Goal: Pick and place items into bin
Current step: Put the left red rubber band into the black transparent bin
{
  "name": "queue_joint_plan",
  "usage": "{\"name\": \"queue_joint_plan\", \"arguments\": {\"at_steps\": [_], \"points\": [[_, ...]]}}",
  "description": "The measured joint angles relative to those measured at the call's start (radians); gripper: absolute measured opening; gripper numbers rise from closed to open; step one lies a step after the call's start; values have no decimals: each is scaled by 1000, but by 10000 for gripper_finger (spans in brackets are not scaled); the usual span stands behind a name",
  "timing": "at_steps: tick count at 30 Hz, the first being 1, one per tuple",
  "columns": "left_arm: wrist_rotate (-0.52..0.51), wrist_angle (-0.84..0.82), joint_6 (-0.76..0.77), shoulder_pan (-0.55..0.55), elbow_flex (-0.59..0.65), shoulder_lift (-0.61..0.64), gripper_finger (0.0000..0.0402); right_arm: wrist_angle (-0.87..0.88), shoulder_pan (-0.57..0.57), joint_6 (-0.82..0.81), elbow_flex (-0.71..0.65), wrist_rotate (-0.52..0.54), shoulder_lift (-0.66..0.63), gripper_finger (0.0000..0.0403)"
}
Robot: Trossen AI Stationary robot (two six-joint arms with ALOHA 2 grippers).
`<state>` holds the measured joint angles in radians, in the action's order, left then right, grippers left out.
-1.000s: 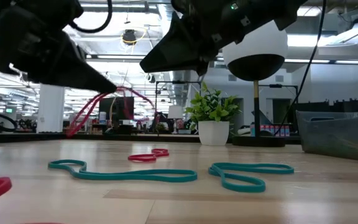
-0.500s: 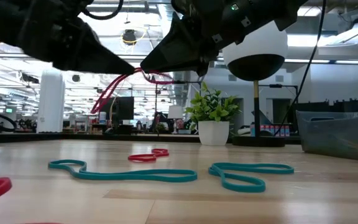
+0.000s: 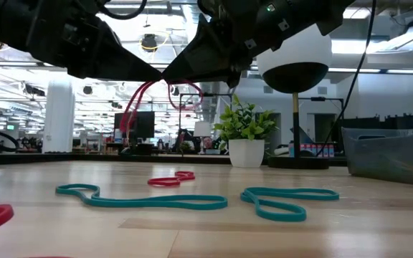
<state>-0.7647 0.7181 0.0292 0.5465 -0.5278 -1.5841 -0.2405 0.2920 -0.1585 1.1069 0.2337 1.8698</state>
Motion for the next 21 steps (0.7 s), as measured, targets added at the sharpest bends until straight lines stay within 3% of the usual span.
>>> {"name": "queue_joint_plan", "arguments": {"at_steps": [8,13,21], "points": [[0,0,0,0,0,0,0,0,0,0,0,0,0,39],[-1,1,0,0,0,0,0,0,0,0,0,1,0,7],[-8,0,13,-1,-1,0,11,0,0,0,0,2,0,4]]}}
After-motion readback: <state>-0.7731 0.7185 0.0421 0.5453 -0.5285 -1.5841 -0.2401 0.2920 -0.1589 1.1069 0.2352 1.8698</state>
